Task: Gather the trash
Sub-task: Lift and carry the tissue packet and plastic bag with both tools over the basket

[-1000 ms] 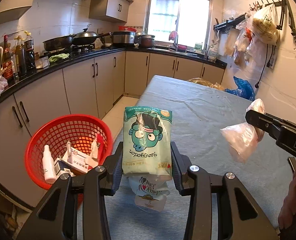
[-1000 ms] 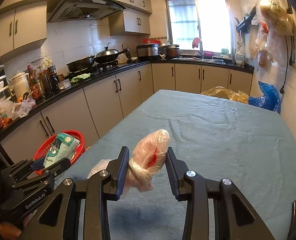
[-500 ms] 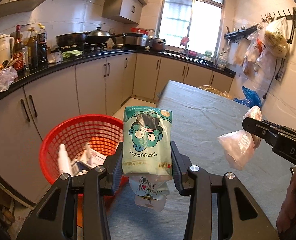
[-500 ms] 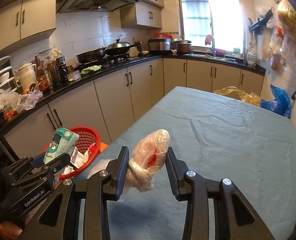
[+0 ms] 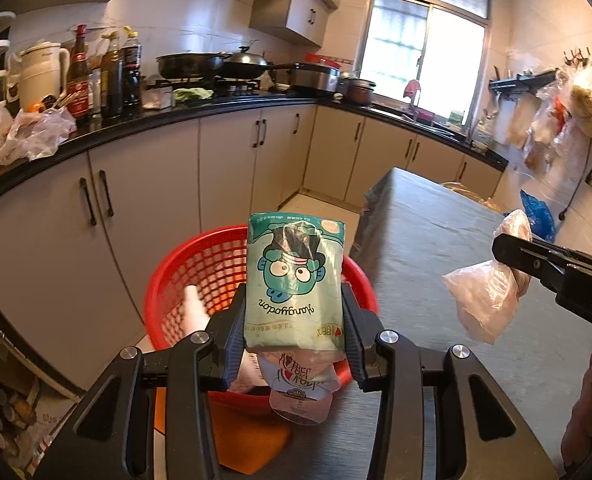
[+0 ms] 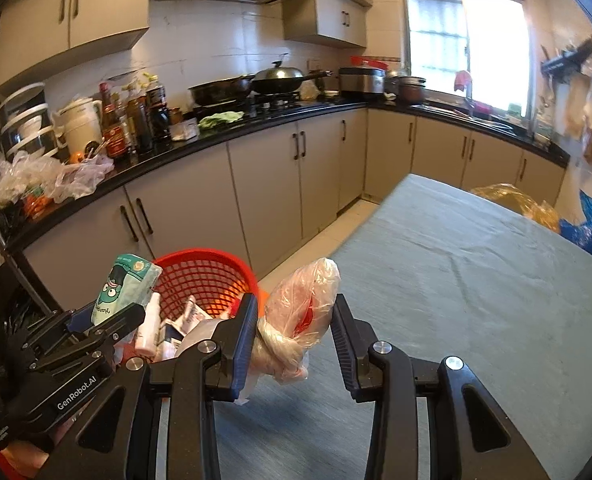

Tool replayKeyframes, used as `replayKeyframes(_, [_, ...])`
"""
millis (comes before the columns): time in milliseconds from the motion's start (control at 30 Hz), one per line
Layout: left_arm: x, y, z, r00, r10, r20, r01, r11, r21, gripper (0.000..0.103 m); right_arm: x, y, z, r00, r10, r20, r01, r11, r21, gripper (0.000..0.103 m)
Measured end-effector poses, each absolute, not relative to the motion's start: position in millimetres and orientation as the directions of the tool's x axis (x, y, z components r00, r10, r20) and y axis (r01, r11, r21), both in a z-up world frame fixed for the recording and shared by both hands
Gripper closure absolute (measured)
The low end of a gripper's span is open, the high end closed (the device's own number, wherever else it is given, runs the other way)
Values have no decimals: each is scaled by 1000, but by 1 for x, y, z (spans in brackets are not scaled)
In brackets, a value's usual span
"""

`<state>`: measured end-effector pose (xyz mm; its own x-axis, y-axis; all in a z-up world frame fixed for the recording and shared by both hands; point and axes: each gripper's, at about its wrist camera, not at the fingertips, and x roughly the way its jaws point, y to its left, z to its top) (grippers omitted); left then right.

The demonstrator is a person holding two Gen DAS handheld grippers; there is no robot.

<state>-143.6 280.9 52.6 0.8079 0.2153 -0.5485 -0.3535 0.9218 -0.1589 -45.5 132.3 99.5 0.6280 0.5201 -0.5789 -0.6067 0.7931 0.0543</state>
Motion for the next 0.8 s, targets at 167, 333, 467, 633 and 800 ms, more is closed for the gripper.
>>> replayKeyframes(167, [-145, 298, 49, 799, 230, -556, -378, 911, -166, 62, -40, 153, 98, 612, 533, -585, -628, 777, 50, 63])
replayKeyframes(333, [-144, 309, 45, 796, 225, -562, -383, 906, -180, 62, -32, 172, 93, 590, 536, -604, -642, 765, 51, 63])
replayKeyframes(467, [-144, 315, 41, 800, 218, -559, -379, 906, -189, 61, -27, 184, 90, 578, 538, -614, -654, 755, 45, 62])
replayKeyframes(633, [-142, 321, 34, 798, 218, -562, -382, 904, -191, 60, -20, 206, 80, 559, 531, -637, -675, 738, 23, 62])
replayKeyframes(800, [-140, 325, 28, 789, 224, -573, -398, 896, -198, 59, -7, 229, 67, 518, 531, -670, -695, 719, 32, 63])
